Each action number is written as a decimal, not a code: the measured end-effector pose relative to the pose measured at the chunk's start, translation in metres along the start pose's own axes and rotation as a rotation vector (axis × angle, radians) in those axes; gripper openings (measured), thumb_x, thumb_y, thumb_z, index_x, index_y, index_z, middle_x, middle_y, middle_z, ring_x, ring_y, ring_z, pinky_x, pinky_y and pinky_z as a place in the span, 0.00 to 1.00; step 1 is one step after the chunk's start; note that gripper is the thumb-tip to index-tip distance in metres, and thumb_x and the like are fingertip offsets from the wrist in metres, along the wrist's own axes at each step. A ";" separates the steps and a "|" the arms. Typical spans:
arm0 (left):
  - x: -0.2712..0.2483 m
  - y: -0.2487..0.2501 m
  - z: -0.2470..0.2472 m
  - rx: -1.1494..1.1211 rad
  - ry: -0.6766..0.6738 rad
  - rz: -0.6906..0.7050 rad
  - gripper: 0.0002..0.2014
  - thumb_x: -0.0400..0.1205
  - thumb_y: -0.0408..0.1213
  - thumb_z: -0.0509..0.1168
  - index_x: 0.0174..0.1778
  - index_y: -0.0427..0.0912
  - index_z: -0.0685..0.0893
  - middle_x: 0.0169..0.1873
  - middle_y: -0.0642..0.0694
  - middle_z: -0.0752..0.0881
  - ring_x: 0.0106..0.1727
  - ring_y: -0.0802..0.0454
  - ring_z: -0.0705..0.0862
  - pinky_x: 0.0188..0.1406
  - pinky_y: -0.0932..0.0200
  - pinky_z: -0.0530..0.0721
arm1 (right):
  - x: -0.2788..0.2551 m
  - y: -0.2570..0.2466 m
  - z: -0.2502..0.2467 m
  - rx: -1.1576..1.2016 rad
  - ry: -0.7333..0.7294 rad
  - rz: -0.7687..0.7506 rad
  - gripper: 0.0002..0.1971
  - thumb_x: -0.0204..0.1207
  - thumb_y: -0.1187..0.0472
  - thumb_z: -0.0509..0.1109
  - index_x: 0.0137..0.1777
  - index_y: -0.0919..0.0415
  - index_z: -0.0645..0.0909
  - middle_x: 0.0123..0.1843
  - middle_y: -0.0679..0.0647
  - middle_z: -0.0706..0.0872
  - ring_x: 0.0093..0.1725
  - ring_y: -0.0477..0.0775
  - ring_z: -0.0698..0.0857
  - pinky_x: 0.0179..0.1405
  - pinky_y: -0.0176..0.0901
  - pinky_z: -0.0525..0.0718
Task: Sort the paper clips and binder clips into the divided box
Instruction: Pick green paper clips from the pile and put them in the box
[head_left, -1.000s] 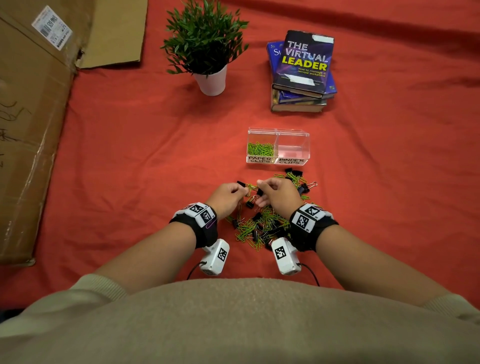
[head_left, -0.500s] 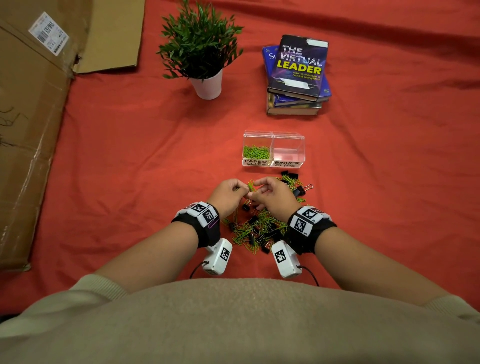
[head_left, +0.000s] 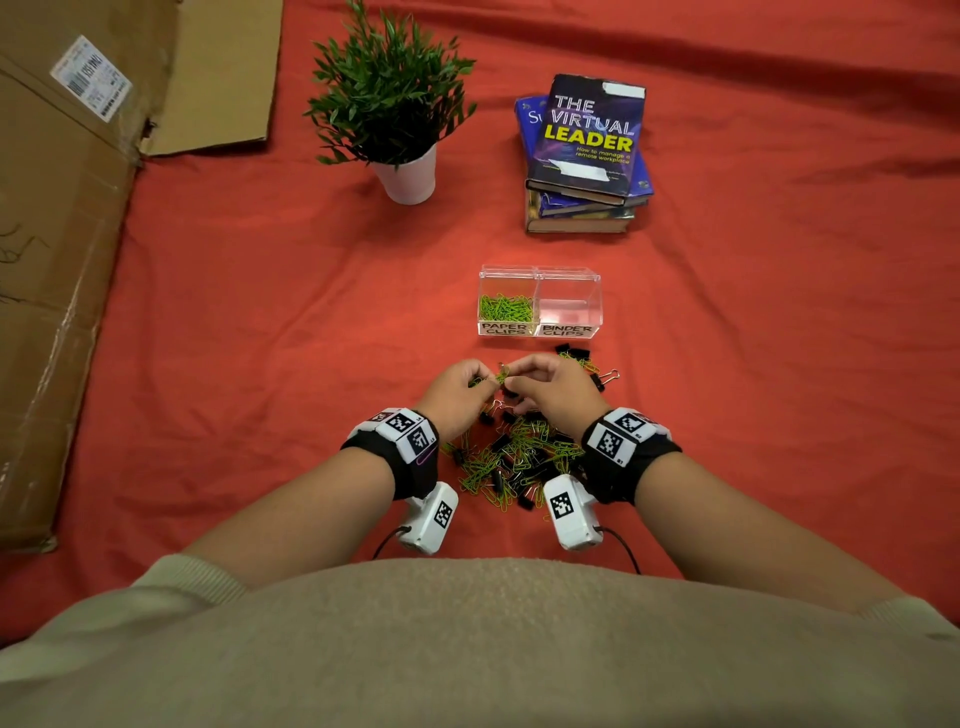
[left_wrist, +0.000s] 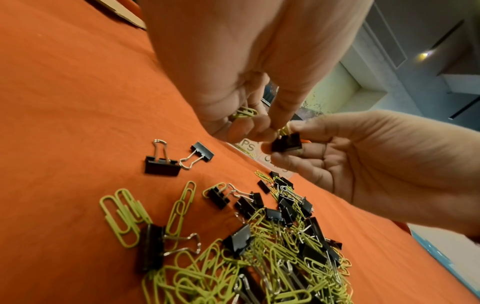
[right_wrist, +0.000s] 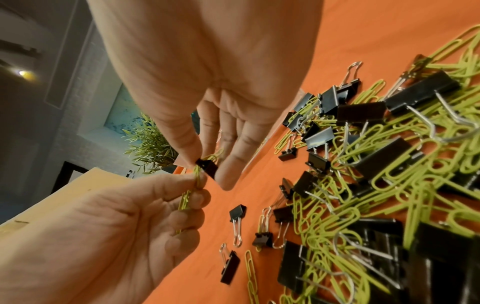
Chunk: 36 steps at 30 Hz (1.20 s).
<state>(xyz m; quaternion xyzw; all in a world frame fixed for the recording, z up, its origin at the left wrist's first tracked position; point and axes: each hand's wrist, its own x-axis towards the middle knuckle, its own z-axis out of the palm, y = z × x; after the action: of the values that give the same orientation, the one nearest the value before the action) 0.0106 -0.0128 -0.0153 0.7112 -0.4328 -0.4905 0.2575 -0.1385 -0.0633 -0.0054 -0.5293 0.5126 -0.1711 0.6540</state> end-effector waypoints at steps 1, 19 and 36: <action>0.000 0.000 0.001 0.004 -0.005 0.000 0.10 0.83 0.38 0.62 0.34 0.50 0.76 0.32 0.46 0.80 0.28 0.53 0.73 0.32 0.57 0.72 | 0.001 0.000 -0.001 0.015 0.001 0.009 0.08 0.74 0.70 0.71 0.53 0.65 0.82 0.42 0.59 0.88 0.31 0.54 0.87 0.39 0.44 0.87; -0.011 -0.015 -0.017 -0.083 0.061 -0.039 0.13 0.82 0.33 0.51 0.32 0.48 0.72 0.31 0.43 0.76 0.29 0.51 0.69 0.29 0.57 0.65 | -0.002 0.015 -0.013 -0.755 0.120 -0.052 0.19 0.77 0.70 0.60 0.66 0.58 0.79 0.55 0.57 0.79 0.58 0.57 0.77 0.58 0.49 0.81; 0.004 -0.004 -0.053 0.368 0.141 0.015 0.06 0.83 0.35 0.61 0.49 0.41 0.82 0.37 0.48 0.81 0.37 0.50 0.78 0.36 0.60 0.71 | 0.007 0.036 0.047 -1.481 -0.349 -0.642 0.14 0.45 0.68 0.84 0.28 0.58 0.82 0.31 0.50 0.81 0.32 0.53 0.80 0.25 0.41 0.78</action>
<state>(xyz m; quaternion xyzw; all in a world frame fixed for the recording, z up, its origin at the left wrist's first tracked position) 0.0611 -0.0175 0.0004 0.7756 -0.5014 -0.3501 0.1564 -0.1074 -0.0304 -0.0443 -0.9630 0.2076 0.1171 0.1254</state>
